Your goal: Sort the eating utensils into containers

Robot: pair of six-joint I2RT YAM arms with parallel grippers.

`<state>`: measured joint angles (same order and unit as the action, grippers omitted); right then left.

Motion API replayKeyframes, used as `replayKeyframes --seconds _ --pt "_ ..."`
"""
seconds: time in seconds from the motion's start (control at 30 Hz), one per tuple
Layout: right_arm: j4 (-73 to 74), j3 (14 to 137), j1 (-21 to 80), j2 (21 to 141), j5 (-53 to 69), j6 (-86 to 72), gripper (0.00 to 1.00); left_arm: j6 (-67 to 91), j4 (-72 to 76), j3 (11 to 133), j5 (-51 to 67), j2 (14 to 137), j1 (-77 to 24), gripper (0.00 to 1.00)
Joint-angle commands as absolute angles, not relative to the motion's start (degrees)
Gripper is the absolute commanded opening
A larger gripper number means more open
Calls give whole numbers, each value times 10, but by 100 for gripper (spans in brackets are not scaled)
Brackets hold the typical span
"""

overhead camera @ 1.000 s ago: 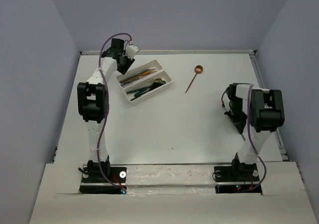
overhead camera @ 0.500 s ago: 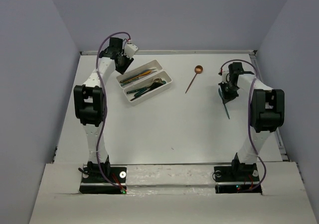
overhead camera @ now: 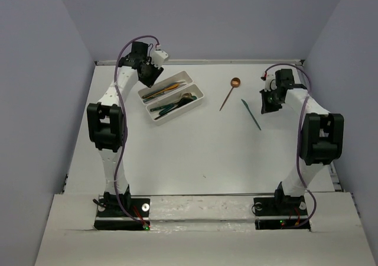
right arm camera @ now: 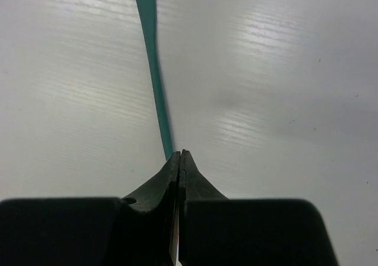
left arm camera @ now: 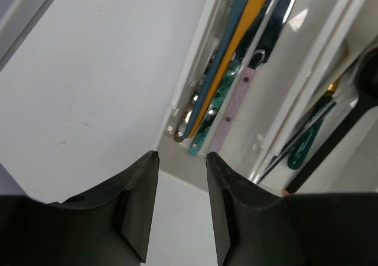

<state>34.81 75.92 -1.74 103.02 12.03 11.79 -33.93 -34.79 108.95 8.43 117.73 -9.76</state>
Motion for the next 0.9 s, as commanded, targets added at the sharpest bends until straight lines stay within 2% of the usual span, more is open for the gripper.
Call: replayKeyframes --seconds 0.0,0.23,0.27,0.3,0.4,0.5,0.87 --pt "308 763 -13 991 157 105 0 -354 -377 1117 175 1103 -140 49" --pt "310 755 10 1004 112 134 2 -401 -427 1145 189 1105 -241 49" --pt "312 754 33 1005 83 144 11 -390 -433 1151 194 1107 -243 49" --pt "311 753 44 1010 78 154 33 -385 -436 1165 206 1114 -243 49" --pt "312 764 56 1031 95 147 54 -375 -449 1185 202 1124 -243 49" --pt "317 767 62 1060 61 127 60 -375 -454 1181 183 1121 -243 49" --pt "355 801 62 1169 25 133 56 -378 -423 1120 163 1086 -243 49"
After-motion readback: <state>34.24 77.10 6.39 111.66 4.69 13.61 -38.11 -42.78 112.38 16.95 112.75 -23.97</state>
